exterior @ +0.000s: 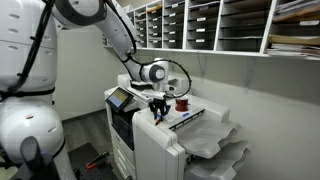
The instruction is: Pick the marker and put it in the cup
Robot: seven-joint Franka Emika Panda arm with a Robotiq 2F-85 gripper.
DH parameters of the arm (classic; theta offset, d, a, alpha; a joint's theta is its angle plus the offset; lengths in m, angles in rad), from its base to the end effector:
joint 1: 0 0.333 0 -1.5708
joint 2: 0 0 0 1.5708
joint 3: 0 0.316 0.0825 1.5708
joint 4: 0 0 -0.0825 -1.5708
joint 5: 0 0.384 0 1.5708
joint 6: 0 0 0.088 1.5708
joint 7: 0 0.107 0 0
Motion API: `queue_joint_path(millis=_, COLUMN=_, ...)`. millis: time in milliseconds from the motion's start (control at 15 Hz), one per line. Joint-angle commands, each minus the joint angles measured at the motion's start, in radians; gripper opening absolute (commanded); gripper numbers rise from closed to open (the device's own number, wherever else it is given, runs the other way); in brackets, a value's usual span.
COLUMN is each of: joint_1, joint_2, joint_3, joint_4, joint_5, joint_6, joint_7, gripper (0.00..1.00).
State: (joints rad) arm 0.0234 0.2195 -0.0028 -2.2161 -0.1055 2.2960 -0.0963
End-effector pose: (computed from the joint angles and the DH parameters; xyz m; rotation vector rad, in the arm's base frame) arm 0.5335 0.0087 0.2666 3.0505 0.2945 -0.2183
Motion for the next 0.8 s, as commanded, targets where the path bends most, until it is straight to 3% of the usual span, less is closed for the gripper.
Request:
queue_joint_path(millis=0, joint_1=-0.005, joint_2=0.023, joint_3=0.004, joint_4=0.031, joint_5=-0.023, joint_6=-0.039, joint_7=-0.017, gripper=0.15)
queue_joint_path(millis=133, joint_1=-0.005, joint_2=0.028, joint_3=0.004, joint_4=0.031, joint_5=-0.028, joint_6=-0.037, joint_7=-0.018, gripper=0.02)
queue_joint_path(millis=400, joint_1=-0.013, joint_2=-0.004, joint_3=0.017, joint_4=0.021, joint_5=0.013, joint_6=-0.043, joint_7=-0.046, gripper=0.04)
queue_joint_path(millis=733, joint_1=-0.048, joint_2=-0.091, joint_3=0.048, joint_4=0.079, joint_5=0.354, joint_6=-0.244, joint_7=-0.158, gripper=0.04)
